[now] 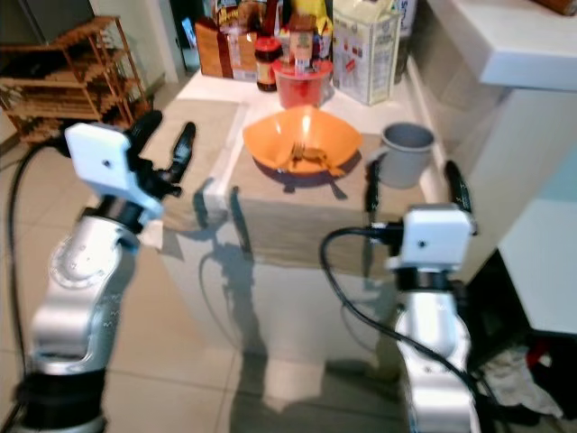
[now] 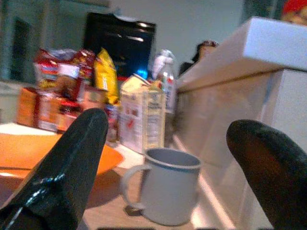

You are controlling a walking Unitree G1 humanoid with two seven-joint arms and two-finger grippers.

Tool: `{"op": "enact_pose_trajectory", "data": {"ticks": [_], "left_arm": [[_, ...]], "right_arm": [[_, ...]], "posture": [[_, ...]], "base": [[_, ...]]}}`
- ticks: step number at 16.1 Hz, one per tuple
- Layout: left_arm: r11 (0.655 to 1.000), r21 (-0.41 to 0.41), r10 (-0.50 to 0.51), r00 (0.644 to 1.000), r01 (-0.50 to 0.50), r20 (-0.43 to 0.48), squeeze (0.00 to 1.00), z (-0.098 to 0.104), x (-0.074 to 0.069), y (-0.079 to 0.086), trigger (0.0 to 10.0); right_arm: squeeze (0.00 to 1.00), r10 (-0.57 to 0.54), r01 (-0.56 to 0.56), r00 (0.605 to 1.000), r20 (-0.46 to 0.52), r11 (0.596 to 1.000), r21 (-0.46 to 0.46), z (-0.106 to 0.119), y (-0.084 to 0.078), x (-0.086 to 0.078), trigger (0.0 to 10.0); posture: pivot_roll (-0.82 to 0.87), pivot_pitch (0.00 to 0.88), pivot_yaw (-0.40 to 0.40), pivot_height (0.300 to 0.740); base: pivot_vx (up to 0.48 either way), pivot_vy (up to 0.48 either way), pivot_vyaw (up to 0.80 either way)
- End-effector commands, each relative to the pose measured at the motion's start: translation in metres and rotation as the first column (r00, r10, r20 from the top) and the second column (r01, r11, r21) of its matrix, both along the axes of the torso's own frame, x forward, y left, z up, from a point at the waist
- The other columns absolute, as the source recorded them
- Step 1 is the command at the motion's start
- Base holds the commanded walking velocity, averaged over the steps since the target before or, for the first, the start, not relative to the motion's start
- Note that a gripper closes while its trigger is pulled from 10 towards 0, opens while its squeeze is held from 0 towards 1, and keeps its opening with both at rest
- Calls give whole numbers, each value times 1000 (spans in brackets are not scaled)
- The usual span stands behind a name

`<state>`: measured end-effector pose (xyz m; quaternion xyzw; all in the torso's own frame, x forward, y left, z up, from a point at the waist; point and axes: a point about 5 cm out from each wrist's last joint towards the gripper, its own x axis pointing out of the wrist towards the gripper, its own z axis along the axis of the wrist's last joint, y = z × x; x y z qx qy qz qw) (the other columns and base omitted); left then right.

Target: Setting the table

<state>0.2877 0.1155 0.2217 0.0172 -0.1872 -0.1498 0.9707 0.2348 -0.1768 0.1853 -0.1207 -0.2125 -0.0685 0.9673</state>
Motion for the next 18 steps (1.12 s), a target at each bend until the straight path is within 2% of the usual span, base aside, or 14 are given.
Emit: {"op": "enact_pose_trajectory", "data": {"ticks": [1,3,5,10,15,18], "left_arm": [[999,30,27,999,-28,25,0,4,1,6,10000],[997,66,28,999,-30,26,0,5,3,3,10000],[995,101,-17,999,13,40,0,9,7,-6,10000],[991,123,-60,997,54,42,0,10,9,-13,10000],[991,122,-63,997,57,41,0,9,9,-16,10000],[992,107,-70,996,64,52,0,11,8,-16,10000]], "right_arm": [[0,25,-25,1000,8,1000,9,3,6,1,10000],[0,28,-28,1000,9,1000,8,3,6,1,10000],[0,30,-30,999,15,1000,6,3,8,2,10000],[0,27,-27,1000,14,1000,5,2,10,2,10000],[0,29,-29,999,13,1000,-1,1,10,1,10000],[0,30,-30,999,15,1000,-3,1,11,1,10000]], "posture": [[-21,0,44,718],[-19,0,42,718],[-20,0,44,718],[-22,0,48,718],[-28,0,48,718],[-30,0,51,718]], "base": [[326,352,0],[422,-126,0],[429,0,0],[458,0,0],[0,0,0],[271,-394,0]]}}
